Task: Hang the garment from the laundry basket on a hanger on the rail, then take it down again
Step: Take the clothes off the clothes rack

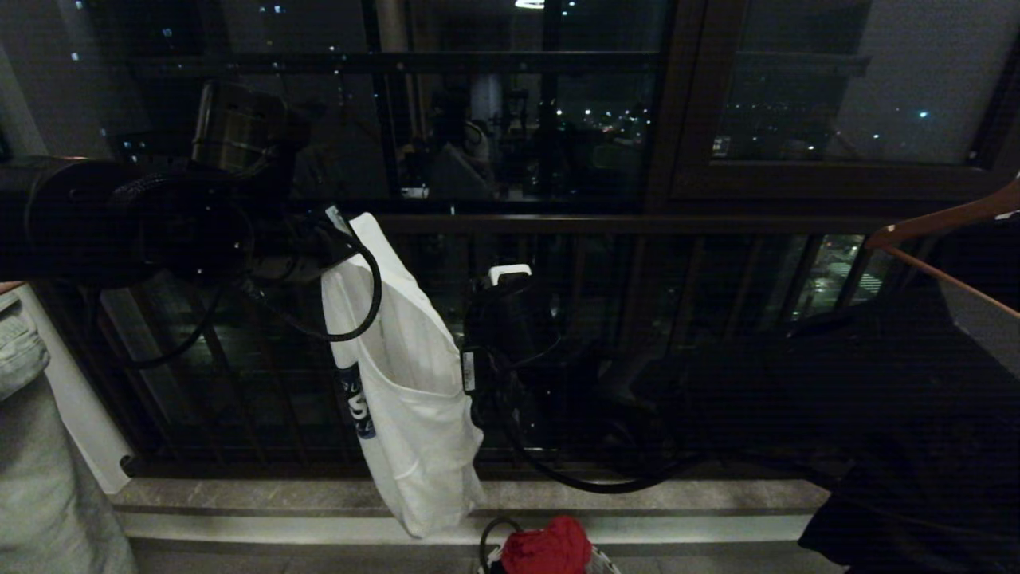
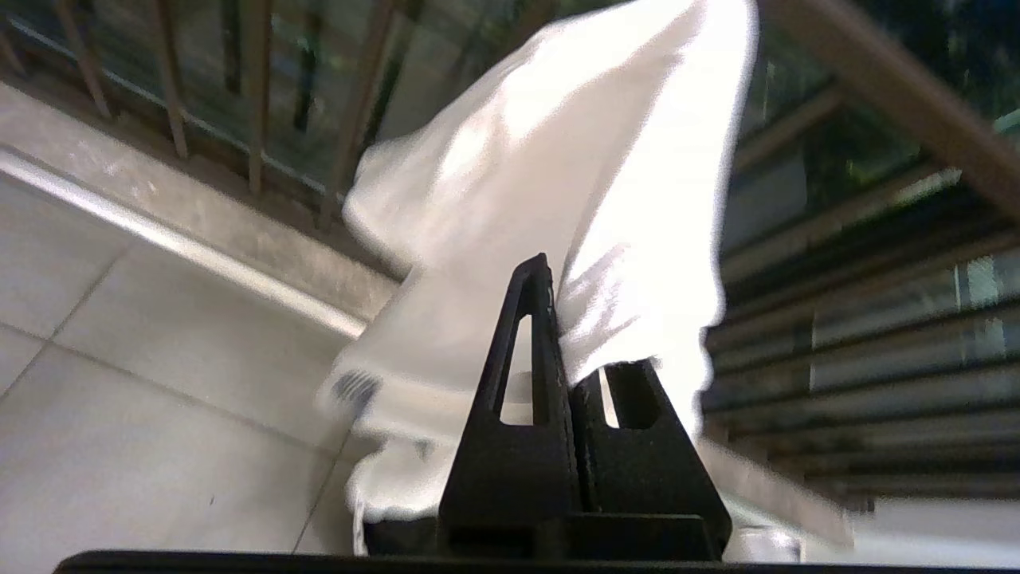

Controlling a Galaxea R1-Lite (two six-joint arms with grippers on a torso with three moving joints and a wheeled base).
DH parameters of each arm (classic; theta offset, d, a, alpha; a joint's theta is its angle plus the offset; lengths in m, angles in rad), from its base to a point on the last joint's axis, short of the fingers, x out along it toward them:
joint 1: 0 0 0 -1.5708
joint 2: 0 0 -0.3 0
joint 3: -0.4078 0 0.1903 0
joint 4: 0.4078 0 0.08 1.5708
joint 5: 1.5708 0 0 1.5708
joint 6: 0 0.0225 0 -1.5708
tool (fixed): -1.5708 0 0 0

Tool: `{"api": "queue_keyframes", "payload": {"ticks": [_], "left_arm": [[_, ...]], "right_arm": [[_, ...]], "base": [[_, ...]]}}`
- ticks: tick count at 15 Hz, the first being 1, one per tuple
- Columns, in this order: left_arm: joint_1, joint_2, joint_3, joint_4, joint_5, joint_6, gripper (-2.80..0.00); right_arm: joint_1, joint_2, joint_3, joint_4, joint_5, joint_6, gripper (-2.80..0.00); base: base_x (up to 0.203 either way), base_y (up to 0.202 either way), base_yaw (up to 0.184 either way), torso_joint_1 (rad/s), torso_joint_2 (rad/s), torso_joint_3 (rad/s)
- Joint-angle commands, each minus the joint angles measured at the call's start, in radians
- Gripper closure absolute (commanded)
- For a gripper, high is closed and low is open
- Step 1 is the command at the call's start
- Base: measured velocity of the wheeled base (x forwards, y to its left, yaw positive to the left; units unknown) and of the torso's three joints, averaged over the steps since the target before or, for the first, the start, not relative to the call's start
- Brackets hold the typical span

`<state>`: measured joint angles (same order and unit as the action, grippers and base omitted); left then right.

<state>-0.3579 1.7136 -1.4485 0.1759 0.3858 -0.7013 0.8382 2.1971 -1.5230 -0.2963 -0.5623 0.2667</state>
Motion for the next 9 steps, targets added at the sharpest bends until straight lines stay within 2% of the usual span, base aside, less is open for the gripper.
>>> {"api": "queue_keyframes", "payload": {"ticks": [1,4,6,9], "left_arm": [[0.013,0.018,-0.007,0.004,-0.005,-0.002,0.00],[0.016,0.020,-0.006,0.001,-0.005,-0.001,0.00],[0.016,0.019,-0.007,-0.001,-0.007,-0.006,0.00],[0.014,-0.010,-0.006,-0.001,-0.018,-0.007,0.00]], "right_arm": [[-0.012,-0.090,0.020,0.057,-0.003,-0.014,0.00],[-0.020,-0.176,0.076,0.156,0.000,-0.074,0.00],[-0.013,-0.203,0.138,0.161,0.002,-0.139,0.00],[0.048,-0.204,0.193,0.161,0.002,-0.174,0.00]], "base": [[0.000,0.000,0.000,0.000,0.00,0.000],[0.000,0.000,0.000,0.000,0.00,0.000],[0.000,0.000,0.000,0.000,0.00,0.000],[0.000,0.000,0.000,0.000,0.00,0.000]]}}
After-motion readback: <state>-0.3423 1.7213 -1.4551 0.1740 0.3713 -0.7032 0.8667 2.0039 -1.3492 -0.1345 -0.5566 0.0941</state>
